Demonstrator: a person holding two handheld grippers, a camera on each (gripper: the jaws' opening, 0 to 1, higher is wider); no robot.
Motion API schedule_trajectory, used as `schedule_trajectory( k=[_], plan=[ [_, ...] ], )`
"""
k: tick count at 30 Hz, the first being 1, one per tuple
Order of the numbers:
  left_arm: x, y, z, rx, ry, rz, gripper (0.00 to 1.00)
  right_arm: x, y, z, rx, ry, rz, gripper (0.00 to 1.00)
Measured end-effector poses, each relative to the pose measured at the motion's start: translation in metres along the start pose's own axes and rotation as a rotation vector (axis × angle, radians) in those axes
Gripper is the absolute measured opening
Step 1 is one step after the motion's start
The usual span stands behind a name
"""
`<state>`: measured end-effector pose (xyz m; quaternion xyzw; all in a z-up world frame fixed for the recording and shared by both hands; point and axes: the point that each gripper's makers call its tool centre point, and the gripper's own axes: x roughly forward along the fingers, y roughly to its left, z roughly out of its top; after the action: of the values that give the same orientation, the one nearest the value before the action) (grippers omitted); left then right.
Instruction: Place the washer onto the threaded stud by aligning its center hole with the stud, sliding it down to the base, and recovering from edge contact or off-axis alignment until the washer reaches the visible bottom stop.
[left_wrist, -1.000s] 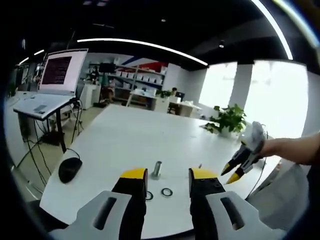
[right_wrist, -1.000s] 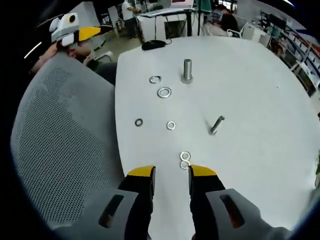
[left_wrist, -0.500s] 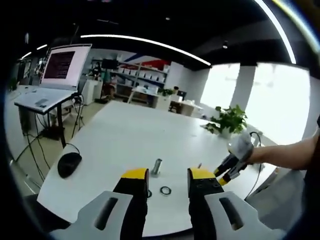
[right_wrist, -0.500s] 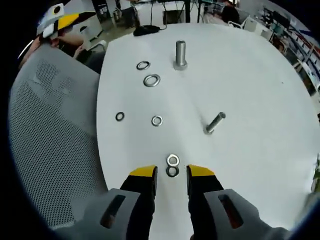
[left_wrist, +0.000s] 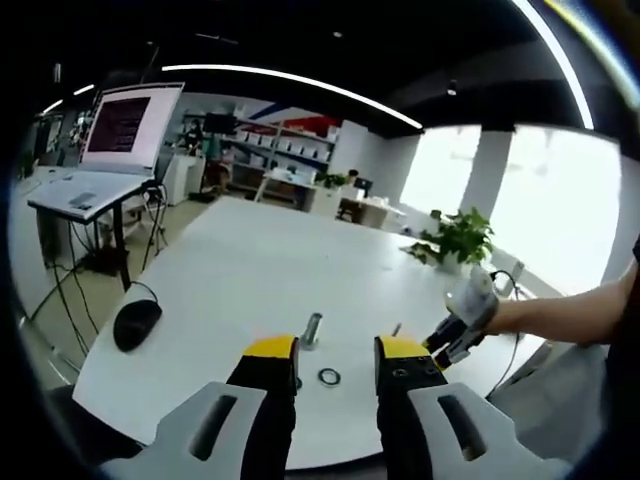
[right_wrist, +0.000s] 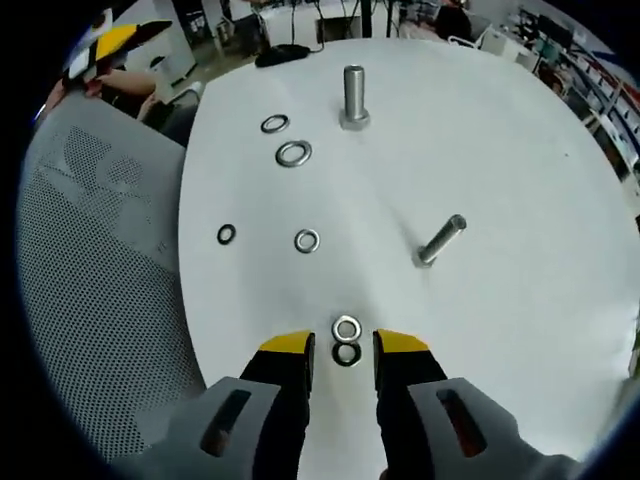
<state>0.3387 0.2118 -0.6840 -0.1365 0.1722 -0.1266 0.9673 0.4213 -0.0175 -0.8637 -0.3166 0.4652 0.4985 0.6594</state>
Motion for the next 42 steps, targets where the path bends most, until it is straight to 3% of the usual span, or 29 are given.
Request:
schedule_trajectory(
  k=[9,15,26,42],
  plan=[
    [0.0000,-0.0005,0.0024,-0.009,-0.015,-0.005,0.28,0.0041,0.0032,-0.0013,-0.022,0.000,-0.005,0.26],
    [0.0000,-0.0010,0.0018,-0.008,-0.010,-0.009,0.28,0.0043,-0.0032,0.0001,-0.041,-0.006,-0.038,0.18],
    [0.0000,-0.0024,0.0002,-0.002,-0.002,-0.014,0.28,0.0049,-0.0021,0.0020,-0.024,-0.038,-0.052,0.17],
    [-0.0002,-0.0030,0.0008,-0.006,-0.005,-0.015,0.28,0.0035,-0.0028,0.0026,-0.057,-0.016,-0.069,0.15]
  ],
)
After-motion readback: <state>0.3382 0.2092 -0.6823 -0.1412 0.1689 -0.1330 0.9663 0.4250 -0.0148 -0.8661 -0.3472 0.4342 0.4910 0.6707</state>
